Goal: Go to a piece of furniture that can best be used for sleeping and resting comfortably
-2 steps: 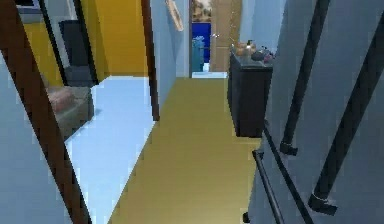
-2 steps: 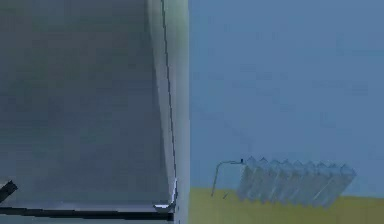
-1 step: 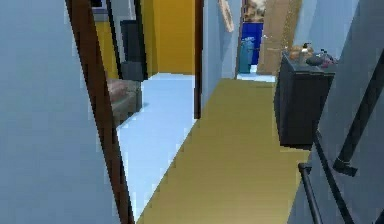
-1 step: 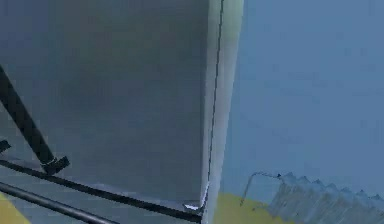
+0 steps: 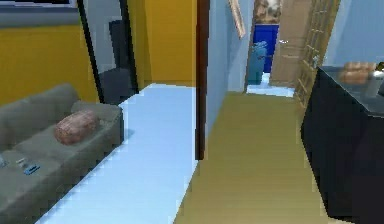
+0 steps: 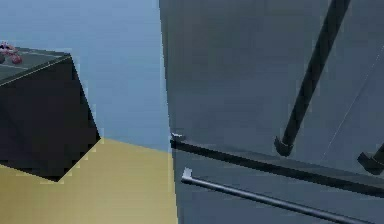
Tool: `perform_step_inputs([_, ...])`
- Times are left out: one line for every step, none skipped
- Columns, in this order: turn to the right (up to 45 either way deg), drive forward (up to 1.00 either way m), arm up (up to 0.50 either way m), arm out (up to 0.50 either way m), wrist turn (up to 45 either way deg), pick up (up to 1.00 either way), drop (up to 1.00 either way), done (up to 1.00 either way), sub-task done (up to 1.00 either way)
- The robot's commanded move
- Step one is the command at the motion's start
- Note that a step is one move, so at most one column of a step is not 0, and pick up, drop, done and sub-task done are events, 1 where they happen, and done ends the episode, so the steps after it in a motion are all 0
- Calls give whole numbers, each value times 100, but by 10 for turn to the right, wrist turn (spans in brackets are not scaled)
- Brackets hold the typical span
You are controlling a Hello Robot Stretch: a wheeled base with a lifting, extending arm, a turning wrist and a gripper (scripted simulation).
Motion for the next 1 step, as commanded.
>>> perform_step_inputs([-90,0,0,0,0,0,0,0,0])
